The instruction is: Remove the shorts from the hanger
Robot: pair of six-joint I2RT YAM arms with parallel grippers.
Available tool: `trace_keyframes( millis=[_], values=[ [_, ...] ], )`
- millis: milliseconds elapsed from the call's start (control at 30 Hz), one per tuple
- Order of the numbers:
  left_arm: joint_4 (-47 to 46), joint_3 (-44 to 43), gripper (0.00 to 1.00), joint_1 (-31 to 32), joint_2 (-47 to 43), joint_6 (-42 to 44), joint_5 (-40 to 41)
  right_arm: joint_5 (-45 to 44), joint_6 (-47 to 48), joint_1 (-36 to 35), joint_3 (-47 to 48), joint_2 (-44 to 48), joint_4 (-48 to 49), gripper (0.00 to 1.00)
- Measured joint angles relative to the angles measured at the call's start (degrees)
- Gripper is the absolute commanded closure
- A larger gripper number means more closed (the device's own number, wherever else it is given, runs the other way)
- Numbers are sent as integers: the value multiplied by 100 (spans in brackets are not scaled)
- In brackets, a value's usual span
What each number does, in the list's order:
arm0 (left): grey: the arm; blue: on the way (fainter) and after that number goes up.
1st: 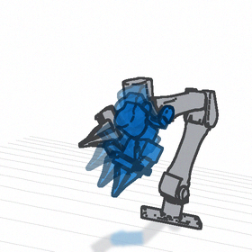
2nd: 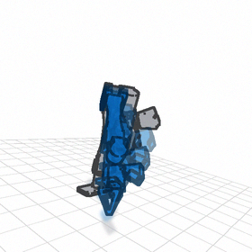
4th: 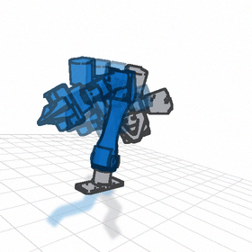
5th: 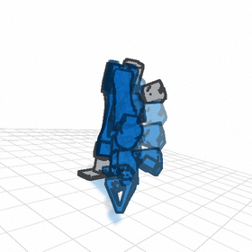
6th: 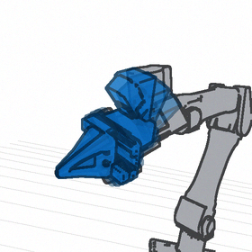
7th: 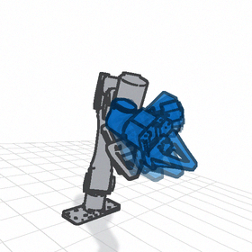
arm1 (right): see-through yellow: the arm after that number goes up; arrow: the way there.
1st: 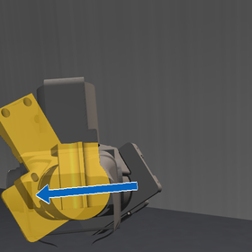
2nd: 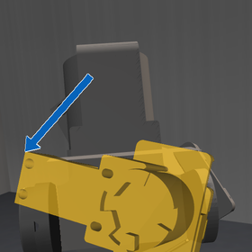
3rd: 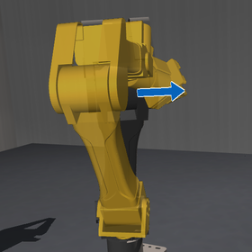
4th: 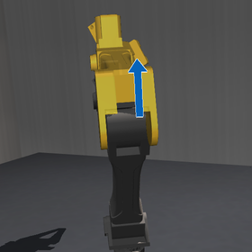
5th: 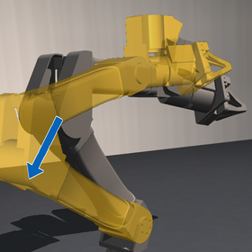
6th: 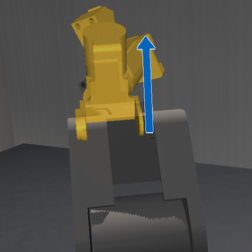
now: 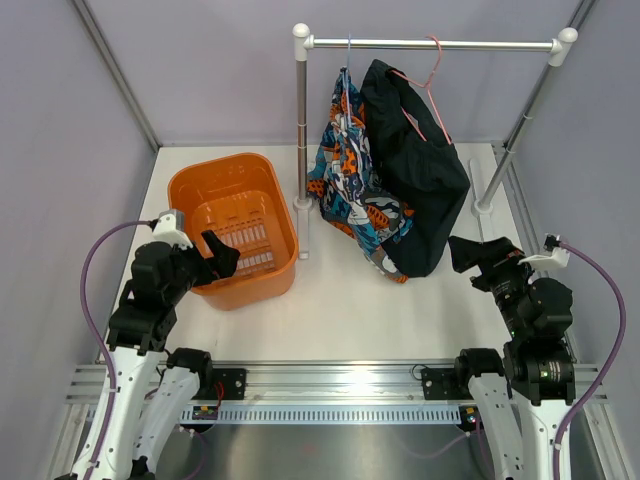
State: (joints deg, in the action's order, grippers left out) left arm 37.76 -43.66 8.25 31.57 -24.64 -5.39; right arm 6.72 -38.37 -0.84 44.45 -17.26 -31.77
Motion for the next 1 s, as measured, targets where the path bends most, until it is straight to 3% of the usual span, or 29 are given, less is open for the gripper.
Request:
trace_keyframes(
  millis=[200, 500, 767, 1000],
  values=[
    [0, 0, 1, -2, 0, 0, -2, -4, 175, 0, 114, -22, -166, 0],
    [-2, 7, 1, -2, 0, 0, -17, -127, 723, 0, 1202, -737, -236, 1],
    [-4, 20, 1, 11, -2, 2, -42, 94, 1366, 7, 3464, -3353, 728, 6],
    [-7, 20, 1, 52, 0, 2, -61, 439, 1698, 7, 4037, -5062, 1294, 12]
  ],
)
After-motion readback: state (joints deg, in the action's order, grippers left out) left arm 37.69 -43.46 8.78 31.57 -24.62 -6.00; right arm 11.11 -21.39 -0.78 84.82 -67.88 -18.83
